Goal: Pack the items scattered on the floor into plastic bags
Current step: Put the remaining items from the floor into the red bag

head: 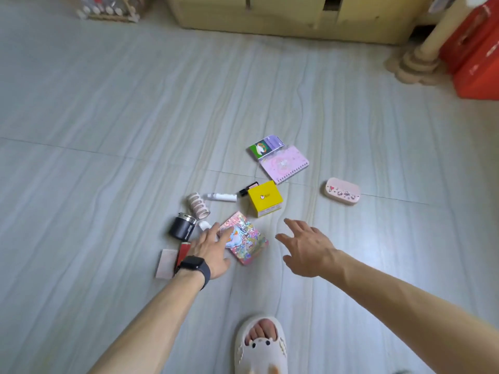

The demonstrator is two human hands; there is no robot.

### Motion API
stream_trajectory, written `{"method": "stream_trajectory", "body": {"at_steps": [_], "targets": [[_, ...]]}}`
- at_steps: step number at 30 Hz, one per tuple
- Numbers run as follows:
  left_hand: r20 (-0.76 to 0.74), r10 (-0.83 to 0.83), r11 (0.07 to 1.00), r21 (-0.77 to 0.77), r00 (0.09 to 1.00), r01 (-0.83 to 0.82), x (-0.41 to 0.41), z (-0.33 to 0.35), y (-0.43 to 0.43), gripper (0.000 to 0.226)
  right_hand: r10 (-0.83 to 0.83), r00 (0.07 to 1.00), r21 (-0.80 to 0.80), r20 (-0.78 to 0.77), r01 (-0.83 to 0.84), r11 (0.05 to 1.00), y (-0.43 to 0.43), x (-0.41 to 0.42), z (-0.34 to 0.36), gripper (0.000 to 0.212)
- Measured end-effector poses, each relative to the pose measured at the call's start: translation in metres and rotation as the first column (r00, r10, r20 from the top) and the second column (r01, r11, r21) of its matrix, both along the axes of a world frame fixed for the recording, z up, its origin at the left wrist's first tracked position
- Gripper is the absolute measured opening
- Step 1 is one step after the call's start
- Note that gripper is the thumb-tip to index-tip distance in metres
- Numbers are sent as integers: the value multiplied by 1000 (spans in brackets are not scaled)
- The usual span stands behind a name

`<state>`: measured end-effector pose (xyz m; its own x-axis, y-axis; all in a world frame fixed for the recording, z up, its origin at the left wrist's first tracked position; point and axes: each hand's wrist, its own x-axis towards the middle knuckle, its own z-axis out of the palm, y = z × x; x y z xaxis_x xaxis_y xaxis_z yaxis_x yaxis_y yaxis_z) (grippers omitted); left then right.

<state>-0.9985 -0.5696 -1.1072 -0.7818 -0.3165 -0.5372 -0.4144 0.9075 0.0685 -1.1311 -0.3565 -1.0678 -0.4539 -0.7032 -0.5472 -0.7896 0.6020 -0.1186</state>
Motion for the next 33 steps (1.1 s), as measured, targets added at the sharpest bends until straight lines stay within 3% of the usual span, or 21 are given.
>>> {"method": "stream_trajectory", "body": {"at_steps": [6, 13, 15, 17, 19, 21, 23, 26, 28, 30, 33], "targets": [[-52, -50, 998, -26, 997, 49, -35, -47, 4, 62, 17, 975, -165, -222, -55, 985, -66, -51, -56, 88], [-28, -122, 986, -115, 992, 118, -34, -48, 15, 52, -52, 959, -103, -279, 24, 994, -68, -59, -90, 77], [3, -103, 992, -78, 995, 103, -34, -41, 15, 52, -133, 968, -108, -213, 112, 988, -49, -40, -84, 78], [58, -115, 992, -42, 992, 118, -34, -31, 16, 53, -279, 959, -28, -50, 278, 960, -29, -30, -66, 88], [75, -127, 992, -4, 989, 127, -40, -15, 24, 54, -409, 900, 168, 148, 385, 908, -7, -35, -46, 85], [50, -131, 991, 45, 990, 128, -51, 10, 39, 51, -498, 810, 410, 308, 359, 838, 20, -46, -20, 68], [16, -157, 984, 91, 988, 155, -61, 40, 62, 52, -534, 770, 486, 347, 340, 805, 58, -46, 11, 57], [-88, -214, 963, 145, 973, 225, -74, 92, 106, 56, -559, 777, 407, 288, 429, 806, 133, -27, 65, 49], [-153, -289, 932, 179, 945, 314, -82, 126, 145, 58, -692, 603, 329, 398, 610, 721, 192, -4, 98, 46], [-228, -367, 892, 190, 902, 411, -93, 161, 188, 61, -746, 400, 212, 532, 791, 575, 253, 25, 121, 44], [-350, -471, 826, 147, 810, 544, -106, 212, 256, 62, -709, 182, 3, 681, 968, 252, 342, 77, 139, 33]]}}
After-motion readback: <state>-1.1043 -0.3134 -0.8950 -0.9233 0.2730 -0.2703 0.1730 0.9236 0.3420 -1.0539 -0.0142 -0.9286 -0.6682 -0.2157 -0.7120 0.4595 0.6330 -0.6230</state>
